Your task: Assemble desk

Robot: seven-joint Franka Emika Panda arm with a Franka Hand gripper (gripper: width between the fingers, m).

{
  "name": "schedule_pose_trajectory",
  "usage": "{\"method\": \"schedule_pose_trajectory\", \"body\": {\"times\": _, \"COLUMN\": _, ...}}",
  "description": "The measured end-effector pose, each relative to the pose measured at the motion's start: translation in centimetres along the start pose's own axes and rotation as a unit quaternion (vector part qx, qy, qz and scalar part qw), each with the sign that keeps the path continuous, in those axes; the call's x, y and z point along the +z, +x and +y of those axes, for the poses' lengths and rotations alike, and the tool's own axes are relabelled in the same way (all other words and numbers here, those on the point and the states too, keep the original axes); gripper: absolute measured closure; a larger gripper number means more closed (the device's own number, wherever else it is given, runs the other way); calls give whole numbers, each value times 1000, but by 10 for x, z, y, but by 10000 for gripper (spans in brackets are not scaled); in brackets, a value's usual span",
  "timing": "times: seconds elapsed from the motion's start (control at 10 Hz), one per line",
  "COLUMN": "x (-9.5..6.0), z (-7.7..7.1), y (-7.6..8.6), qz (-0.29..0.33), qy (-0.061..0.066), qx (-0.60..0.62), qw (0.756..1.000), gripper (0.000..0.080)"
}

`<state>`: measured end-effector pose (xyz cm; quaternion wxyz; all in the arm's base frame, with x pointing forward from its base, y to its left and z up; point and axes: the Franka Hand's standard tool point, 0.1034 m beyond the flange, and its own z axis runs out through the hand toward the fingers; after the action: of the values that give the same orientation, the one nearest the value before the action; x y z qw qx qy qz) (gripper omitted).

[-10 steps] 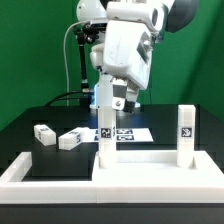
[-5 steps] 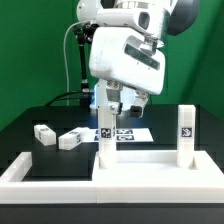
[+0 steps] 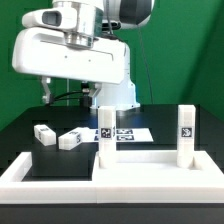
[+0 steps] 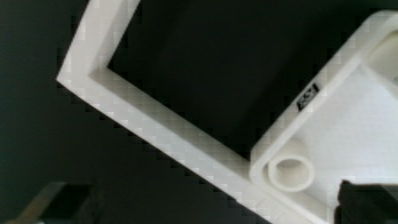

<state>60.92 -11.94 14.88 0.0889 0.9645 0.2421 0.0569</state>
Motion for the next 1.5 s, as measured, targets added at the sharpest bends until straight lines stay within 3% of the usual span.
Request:
{"method": "schedule_pose_trajectory", "body": {"times": 0.3, "x": 1, "z": -3, "y": 1, "qz": 2, "qy": 4, "qx": 96, "qw": 995, "gripper": 151}}
{"method": "schedule_pose_trajectory", "body": {"times": 0.4, "x": 2, "z": -3, "y": -3, "qz": 3, "qy": 12, "qx": 129, "qw": 992, "gripper": 151}}
{"method": "schedule_pose_trajectory", "body": {"times": 0.6, "x": 15, "z": 7, "y": -69, "qz": -7, "qy": 49, "qx": 254, "qw": 966, "gripper": 151}}
{"method": "schedule_pose_trajectory", "body": {"times": 0.8, "x": 29, "z": -6, "y": -111, "qz": -32, "qy": 73, "qx": 365, "qw": 928, "gripper": 151}}
{"method": "schedule_pose_trajectory", "body": {"times": 0.9, "x": 30, "z": 7, "y": -112, "qz": -28, "qy": 72, "qx": 374, "qw": 924, "gripper": 151}}
{"method": "schedule_pose_trajectory", "body": {"times": 1.0, "x": 30, "z": 6, "y": -111, "qz": -30, "qy": 73, "qx": 372, "qw": 925, "gripper": 151}}
{"method": "schedule_pose_trajectory", "body": {"times": 1.2, "x": 33, "z": 1, "y": -115, "qz": -47, "qy": 88, "qx": 375, "qw": 922, "gripper": 151}}
{"method": "schedule_pose_trajectory", "body": {"times": 1.4, "x": 53, "z": -6, "y": -150, "qz": -160, "qy": 164, "qx": 399, "qw": 888, "gripper": 151}}
{"method": "schedule_pose_trajectory", "body": {"times": 1.5, "x": 61, "z": -10, "y": -161, "qz": -205, "qy": 194, "qx": 398, "qw": 873, "gripper": 151}}
